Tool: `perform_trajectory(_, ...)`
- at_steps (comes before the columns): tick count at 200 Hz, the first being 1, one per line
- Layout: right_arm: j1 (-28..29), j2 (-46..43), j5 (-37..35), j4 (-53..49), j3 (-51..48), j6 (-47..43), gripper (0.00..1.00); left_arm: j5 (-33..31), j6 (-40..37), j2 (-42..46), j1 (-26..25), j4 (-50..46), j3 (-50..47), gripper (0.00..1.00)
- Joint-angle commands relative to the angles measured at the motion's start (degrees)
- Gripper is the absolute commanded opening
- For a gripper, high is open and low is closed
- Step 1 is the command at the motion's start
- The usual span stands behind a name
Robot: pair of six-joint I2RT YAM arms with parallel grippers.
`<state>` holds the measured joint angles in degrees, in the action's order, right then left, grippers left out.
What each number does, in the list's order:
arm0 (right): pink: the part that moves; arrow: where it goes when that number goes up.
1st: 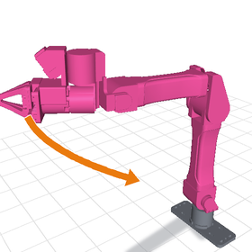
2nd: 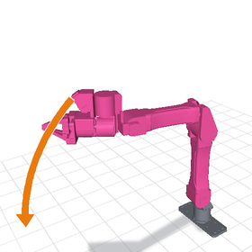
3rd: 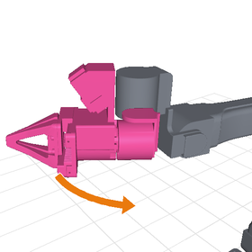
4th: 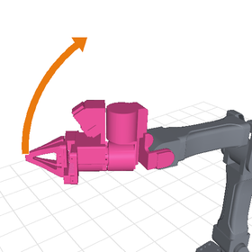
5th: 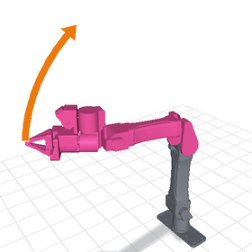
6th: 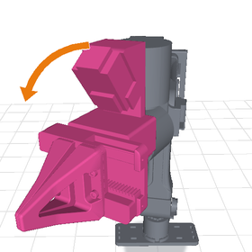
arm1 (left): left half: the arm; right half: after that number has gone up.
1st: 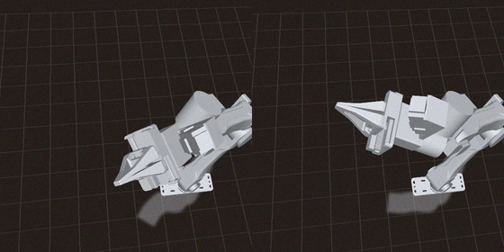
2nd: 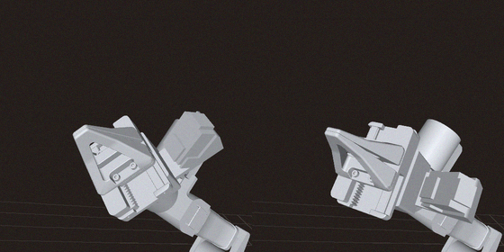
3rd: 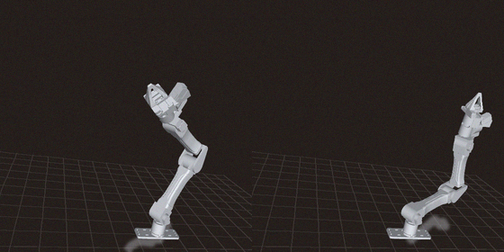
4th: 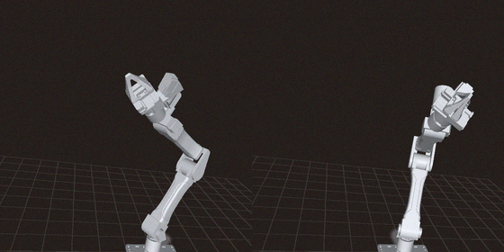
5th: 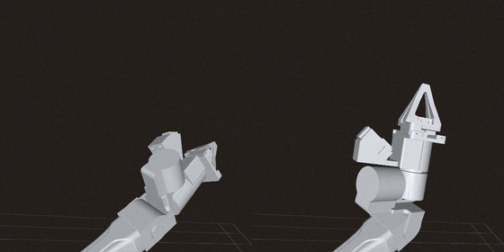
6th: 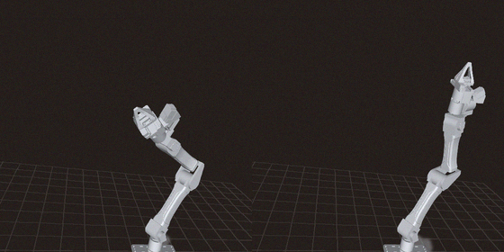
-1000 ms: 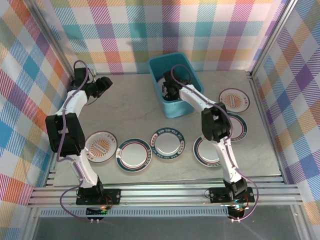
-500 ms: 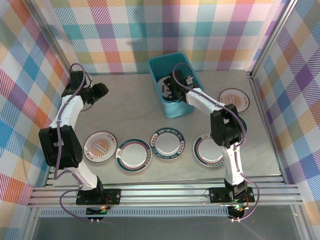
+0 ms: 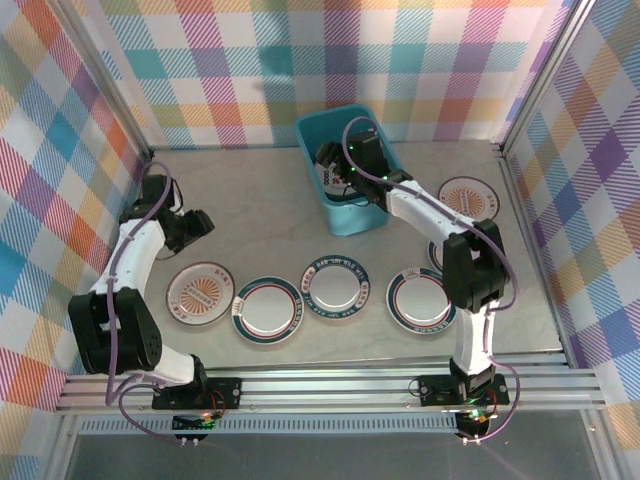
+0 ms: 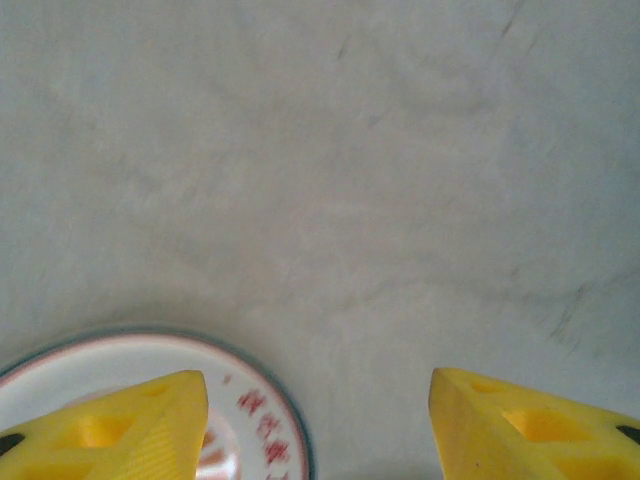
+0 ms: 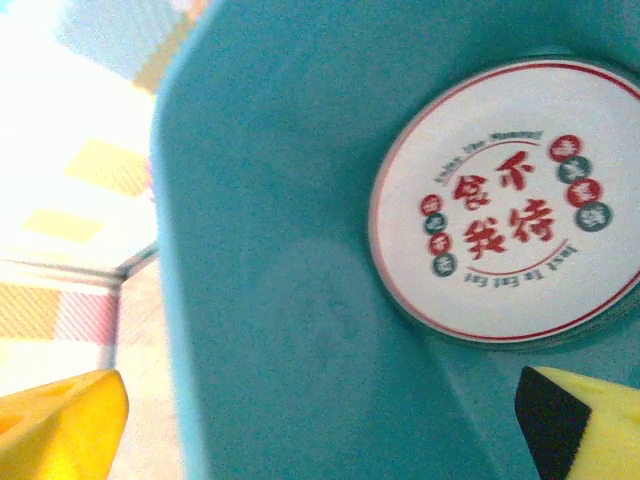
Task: Place the plates into the plastic bin on the countertop
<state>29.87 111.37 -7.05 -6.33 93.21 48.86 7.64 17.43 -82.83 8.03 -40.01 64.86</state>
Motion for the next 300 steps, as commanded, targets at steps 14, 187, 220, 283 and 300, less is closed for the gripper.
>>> perform_trajectory(14, 0.32, -7.15, 7.4, 4.43, -5.46, -8.14, 1.0, -3.84, -1.04, 5.51, 1.24, -6.98, -5.92, 0.62)
perform_trajectory(187, 0.32, -4.15, 16.63, 2.81, -2.89, -11.01, 1.0, -0.45, 2.15, 1.79, 18.11, -4.67, -18.41, 0.79)
perform_trajectory(220, 0.25, -4.13, 16.54, 2.45, -3.15, -11.25, 1.0, 1.73, 1.22, 0.8, 18.01, -4.05, -18.72, 0.78)
perform_trajectory(283, -0.14, -3.88, 16.67, 3.69, -4.21, -10.5, 0.99, 3.54, 0.18, -3.37, 17.75, -4.33, -18.41, 0.75)
perform_trajectory(300, -0.42, -4.12, 16.63, 4.1, -5.0, -10.18, 0.99, 4.14, 0.13, -3.08, 17.42, -4.41, -18.28, 0.74)
